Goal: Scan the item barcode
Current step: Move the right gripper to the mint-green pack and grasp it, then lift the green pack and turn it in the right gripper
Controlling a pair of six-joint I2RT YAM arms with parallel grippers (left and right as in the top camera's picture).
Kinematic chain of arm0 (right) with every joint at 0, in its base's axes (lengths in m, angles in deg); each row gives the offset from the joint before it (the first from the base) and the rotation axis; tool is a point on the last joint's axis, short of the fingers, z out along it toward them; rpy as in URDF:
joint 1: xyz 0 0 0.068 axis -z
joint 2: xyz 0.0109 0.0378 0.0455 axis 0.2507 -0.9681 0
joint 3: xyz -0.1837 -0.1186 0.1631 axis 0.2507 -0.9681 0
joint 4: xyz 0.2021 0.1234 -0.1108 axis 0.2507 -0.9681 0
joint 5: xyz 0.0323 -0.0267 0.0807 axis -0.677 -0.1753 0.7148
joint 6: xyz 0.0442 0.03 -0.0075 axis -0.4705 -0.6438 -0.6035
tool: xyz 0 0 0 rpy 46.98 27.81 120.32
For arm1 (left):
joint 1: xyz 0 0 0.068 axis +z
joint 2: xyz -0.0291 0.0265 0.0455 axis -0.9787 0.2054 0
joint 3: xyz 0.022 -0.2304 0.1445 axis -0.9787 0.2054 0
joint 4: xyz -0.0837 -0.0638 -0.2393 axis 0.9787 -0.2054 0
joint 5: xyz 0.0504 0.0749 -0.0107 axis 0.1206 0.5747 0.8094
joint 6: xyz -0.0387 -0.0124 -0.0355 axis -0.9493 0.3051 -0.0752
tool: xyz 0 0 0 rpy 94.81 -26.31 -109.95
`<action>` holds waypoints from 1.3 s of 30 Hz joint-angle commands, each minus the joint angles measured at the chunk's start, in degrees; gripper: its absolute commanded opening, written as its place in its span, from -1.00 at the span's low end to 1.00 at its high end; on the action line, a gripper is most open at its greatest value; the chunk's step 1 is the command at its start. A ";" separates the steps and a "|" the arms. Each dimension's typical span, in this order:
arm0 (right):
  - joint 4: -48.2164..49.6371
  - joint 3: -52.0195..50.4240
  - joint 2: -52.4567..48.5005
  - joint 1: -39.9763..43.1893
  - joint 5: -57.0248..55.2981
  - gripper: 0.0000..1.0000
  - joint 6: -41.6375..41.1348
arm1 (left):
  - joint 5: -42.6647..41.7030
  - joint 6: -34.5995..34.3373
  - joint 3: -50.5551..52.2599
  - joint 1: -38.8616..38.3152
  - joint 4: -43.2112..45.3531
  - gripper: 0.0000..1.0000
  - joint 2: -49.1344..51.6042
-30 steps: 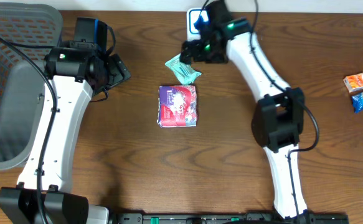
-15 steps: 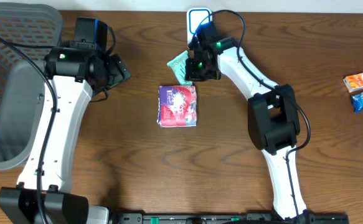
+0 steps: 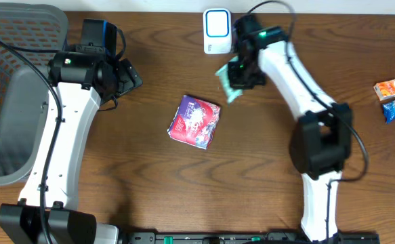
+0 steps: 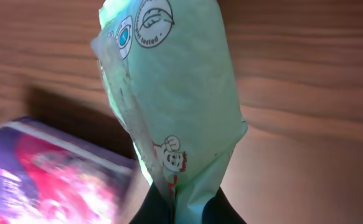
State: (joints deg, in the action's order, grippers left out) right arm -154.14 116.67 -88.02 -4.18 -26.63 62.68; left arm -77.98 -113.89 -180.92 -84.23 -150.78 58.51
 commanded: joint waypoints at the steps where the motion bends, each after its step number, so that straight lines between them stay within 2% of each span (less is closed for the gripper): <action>1: -2.14 0.17 3.80 0.09 -18.29 -0.98 -0.44 | 0.74 -0.48 -0.20 0.17 -0.33 0.96 -0.02; 5: -5.11 -0.83 3.17 -1.99 -41.51 -0.98 -7.08 | 0.74 -0.50 -0.20 0.17 -0.33 0.96 -0.02; 7: -5.70 -2.40 2.36 -3.26 -49.53 -0.98 -11.10 | 0.74 -0.48 -0.20 0.17 -0.33 0.96 -0.02; 17: 6.47 -18.21 -0.55 -9.90 -53.57 -0.97 -12.59 | 0.74 -0.48 -0.20 0.17 -0.35 0.96 -0.02; 19: 7.67 -19.82 -0.55 -11.85 -53.51 -0.90 -12.59 | 0.74 -0.48 -0.20 0.17 -0.33 0.96 -0.02; 23: 7.78 -20.31 -0.55 -15.39 -52.94 -0.54 -12.57 | 0.74 -0.50 -0.20 0.20 -0.33 0.96 -0.02; 25: 7.80 -20.28 -0.55 -17.16 -53.59 -0.03 -12.26 | 0.72 -0.48 -0.20 0.17 -0.33 0.96 -0.02; 32: 6.23 -18.21 -0.52 -18.91 -60.08 0.00 -11.04 | 0.74 -0.50 -0.20 0.17 -0.33 0.96 -0.02; 34: 4.81 -16.74 -0.52 -18.75 -60.85 0.23 -10.84 | 0.72 -0.48 -0.20 0.17 -0.33 0.96 -0.02; 38: 4.52 -14.12 -0.50 -16.57 -56.76 0.43 -11.17 | 0.74 -0.48 -0.20 0.17 -0.33 0.96 -0.02; 39: 4.70 -13.60 -0.50 -15.34 -54.25 0.55 -11.89 | 0.74 -0.50 -0.20 0.17 -0.33 0.96 -0.02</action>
State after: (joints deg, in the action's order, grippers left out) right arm -149.55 100.50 -89.12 -22.13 -83.04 52.04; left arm -77.96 -113.89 -180.92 -84.23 -150.76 58.51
